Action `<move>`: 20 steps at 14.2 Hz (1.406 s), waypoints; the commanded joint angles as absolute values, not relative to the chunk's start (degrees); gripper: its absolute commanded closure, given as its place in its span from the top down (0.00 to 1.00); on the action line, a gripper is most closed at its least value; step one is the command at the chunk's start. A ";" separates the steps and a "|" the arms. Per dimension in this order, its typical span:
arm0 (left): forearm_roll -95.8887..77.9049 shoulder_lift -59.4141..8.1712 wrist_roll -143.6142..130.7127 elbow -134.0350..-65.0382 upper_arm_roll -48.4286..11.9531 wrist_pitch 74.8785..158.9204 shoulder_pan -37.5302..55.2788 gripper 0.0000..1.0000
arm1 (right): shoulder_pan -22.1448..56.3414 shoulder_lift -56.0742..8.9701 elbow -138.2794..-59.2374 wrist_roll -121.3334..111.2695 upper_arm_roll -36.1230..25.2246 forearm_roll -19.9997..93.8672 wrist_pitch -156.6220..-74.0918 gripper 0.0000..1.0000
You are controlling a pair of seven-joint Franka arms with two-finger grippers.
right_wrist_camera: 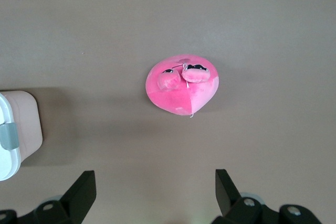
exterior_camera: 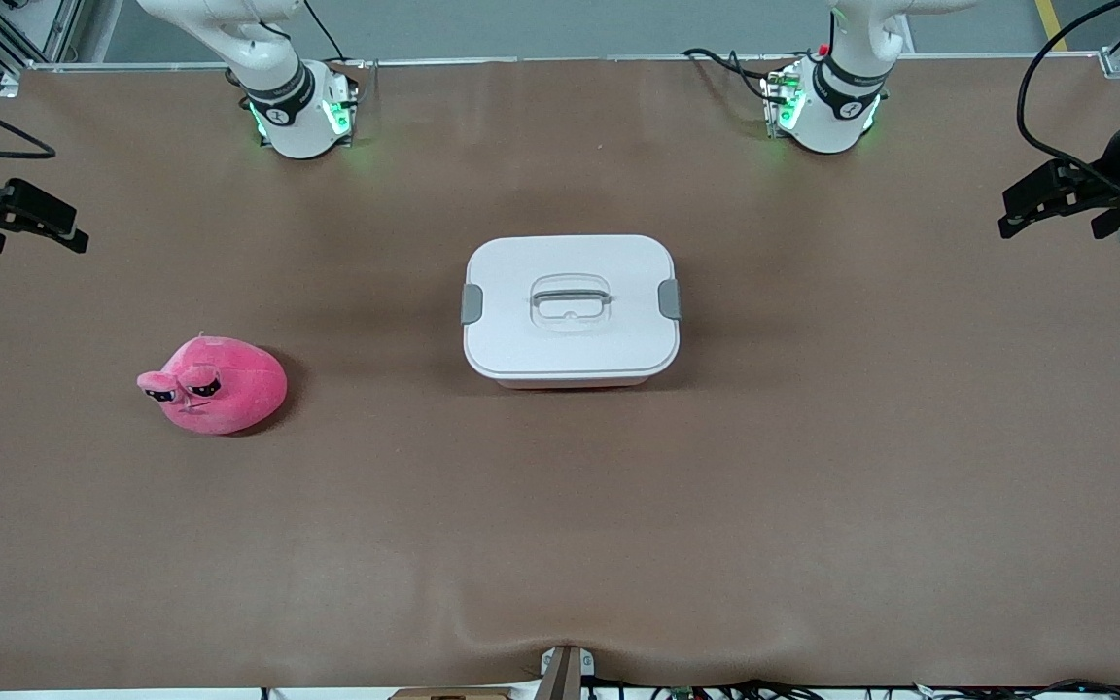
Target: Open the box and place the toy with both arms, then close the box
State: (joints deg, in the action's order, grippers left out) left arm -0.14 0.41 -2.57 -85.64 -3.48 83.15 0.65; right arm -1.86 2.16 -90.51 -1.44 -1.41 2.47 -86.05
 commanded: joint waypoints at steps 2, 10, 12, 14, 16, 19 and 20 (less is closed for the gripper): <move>-0.44 0.26 -2.20 -85.61 -3.69 83.58 0.35 1.00 | -2.11 2.64 -90.35 -2.11 -1.14 2.20 -86.04 1.00; -0.61 -0.96 -2.11 -84.99 -3.34 83.58 -0.09 1.00 | -2.11 2.64 -90.79 -2.11 -1.23 2.11 -86.04 1.00; -0.62 -1.76 -2.11 -84.55 -3.34 83.58 0.09 1.00 | -2.37 2.64 -90.79 -2.11 -1.23 2.11 -85.96 1.00; -0.79 -2.46 -2.64 -84.11 -2.64 83.58 -0.17 1.00 | -2.29 2.64 -90.79 -2.11 -1.23 2.11 -86.04 1.00; -0.79 -3.86 -2.90 -82.62 -1.24 83.58 -0.18 1.00 | -2.29 2.55 -90.88 -2.11 -1.23 2.11 -86.04 1.00; -0.97 -4.48 -3.25 -82.09 -0.62 83.58 0.00 1.00 | -2.29 2.55 -90.79 -2.11 -1.23 2.11 -86.04 1.00; -0.97 -4.74 -3.34 -82.09 -0.62 83.58 0.26 1.00 | -2.37 2.55 -90.88 -2.11 -1.23 2.11 -86.04 1.00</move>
